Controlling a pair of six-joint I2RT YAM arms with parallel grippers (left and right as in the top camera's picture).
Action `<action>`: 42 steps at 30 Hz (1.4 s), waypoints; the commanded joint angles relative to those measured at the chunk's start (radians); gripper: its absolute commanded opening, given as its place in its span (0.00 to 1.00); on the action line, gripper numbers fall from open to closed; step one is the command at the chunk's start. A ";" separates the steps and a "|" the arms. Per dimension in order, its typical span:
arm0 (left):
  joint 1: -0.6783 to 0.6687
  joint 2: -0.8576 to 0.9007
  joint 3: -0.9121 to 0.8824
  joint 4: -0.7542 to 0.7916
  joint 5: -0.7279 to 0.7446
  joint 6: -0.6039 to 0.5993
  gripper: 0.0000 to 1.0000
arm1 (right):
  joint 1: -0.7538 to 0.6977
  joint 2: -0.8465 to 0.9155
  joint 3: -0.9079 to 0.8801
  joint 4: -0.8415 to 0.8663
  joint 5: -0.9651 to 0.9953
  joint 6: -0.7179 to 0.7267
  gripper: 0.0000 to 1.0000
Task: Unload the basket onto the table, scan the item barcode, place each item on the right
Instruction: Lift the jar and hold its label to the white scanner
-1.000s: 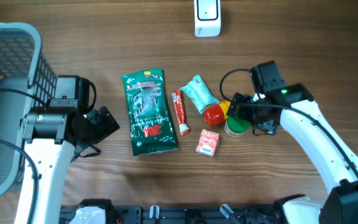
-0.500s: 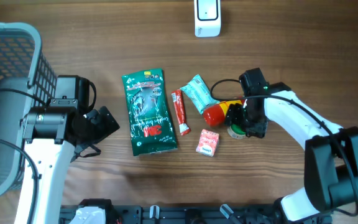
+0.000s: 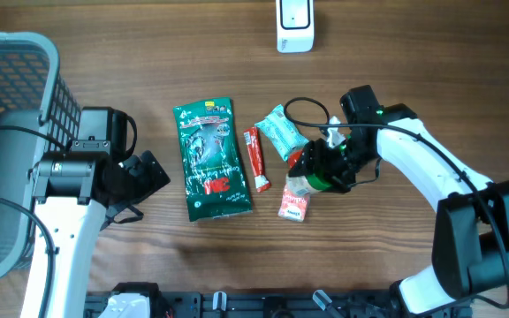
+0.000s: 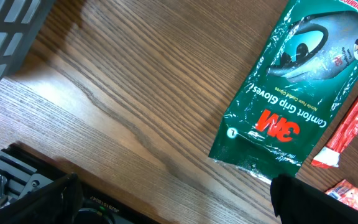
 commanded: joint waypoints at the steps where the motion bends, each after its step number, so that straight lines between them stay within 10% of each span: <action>1: 0.006 0.001 -0.005 -0.001 0.008 0.015 1.00 | 0.000 -0.048 0.024 -0.011 -0.278 -0.044 0.66; 27: 0.006 0.001 -0.005 -0.001 0.008 0.015 1.00 | 0.000 -0.083 0.024 -0.218 -0.459 -0.272 0.64; 36: 0.006 0.001 -0.005 -0.001 0.008 0.015 1.00 | 0.000 -0.083 0.024 0.543 -0.201 -0.039 0.64; 42: 0.006 0.001 -0.005 0.000 0.008 0.015 1.00 | 0.000 -0.080 0.024 1.048 0.177 -0.134 0.62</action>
